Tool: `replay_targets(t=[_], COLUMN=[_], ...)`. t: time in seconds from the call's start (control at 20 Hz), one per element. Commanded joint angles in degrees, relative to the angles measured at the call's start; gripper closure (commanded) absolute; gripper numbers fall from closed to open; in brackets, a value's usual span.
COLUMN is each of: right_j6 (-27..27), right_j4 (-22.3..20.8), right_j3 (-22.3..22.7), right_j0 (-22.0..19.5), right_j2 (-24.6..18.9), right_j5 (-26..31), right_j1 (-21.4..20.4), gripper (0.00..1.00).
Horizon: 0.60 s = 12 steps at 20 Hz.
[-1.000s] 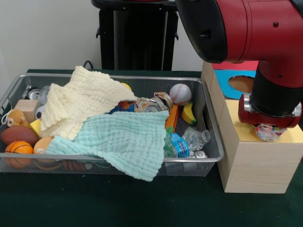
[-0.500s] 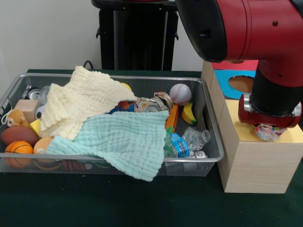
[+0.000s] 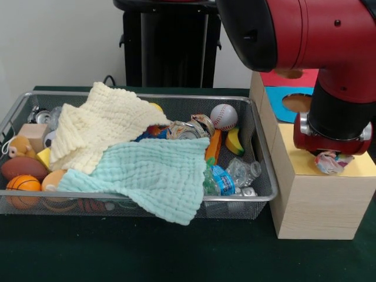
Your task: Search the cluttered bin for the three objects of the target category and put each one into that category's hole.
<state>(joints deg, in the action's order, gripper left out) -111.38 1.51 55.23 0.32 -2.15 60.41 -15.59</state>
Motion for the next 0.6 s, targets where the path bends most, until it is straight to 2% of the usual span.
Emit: replay_targets(t=[0.05,0.6], right_j6=[-3.71,-3.76], right_j4=[0.33,-0.19], right_j3=[4.47,6.57], right_j0=[-3.9,-4.39], right_j2=[-0.79,-1.29], right_j5=[-1.33,-4.17], right_j1=[-5.41,-5.42], gripper=[1.0,1.0])
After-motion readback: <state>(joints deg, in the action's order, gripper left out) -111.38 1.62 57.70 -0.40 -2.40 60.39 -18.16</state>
